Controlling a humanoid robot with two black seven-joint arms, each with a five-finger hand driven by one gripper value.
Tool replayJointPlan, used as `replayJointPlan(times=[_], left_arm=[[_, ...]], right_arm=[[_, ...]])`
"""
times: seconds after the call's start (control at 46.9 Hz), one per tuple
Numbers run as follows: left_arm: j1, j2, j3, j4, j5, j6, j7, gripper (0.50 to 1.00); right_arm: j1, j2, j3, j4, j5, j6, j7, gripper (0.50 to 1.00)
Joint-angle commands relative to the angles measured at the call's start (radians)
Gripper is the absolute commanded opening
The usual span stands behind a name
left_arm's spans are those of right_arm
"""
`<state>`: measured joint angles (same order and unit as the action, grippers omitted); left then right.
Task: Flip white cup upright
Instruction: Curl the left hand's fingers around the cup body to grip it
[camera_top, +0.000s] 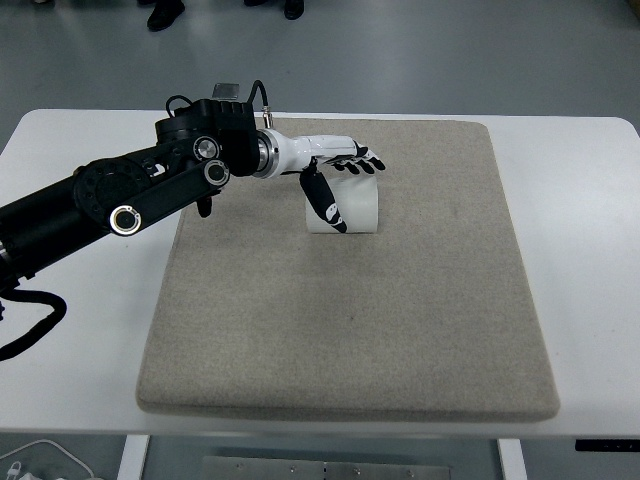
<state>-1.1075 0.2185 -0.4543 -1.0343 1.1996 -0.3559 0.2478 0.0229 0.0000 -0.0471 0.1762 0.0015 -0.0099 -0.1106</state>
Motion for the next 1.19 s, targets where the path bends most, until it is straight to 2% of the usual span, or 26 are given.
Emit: replayJointPlan(times=[0.0, 0.683, 0.832, 0.896, 1.173], left_arm=[[0.000, -0.010, 0.000, 0.007, 0.000, 0.002, -0.001, 0.984], [0.000, -0.064, 0.019, 0.065, 0.031, 0.018, -0.013, 0.969], [0.000, -0.065, 0.019, 0.073, 0.035, 0.018, -0.018, 0.934], [0.000, -0.064, 0.020, 0.073, 0.035, 0.018, -0.019, 0.892], [0.000, -0.064, 0.026, 0.073, 0.051, 0.018, -0.019, 0.804]], right_arm=[[0.000, 0.000, 0.001, 0.000, 0.000, 0.001, 0.000, 0.930], [0.000, 0.000, 0.000, 0.000, 0.000, 0.001, 0.000, 0.930], [0.000, 0.000, 0.001, 0.000, 0.000, -0.001, 0.000, 0.930], [0.000, 0.000, 0.000, 0.000, 0.000, -0.001, 0.000, 0.930], [0.000, 0.000, 0.000, 0.000, 0.000, 0.001, 0.000, 0.930]])
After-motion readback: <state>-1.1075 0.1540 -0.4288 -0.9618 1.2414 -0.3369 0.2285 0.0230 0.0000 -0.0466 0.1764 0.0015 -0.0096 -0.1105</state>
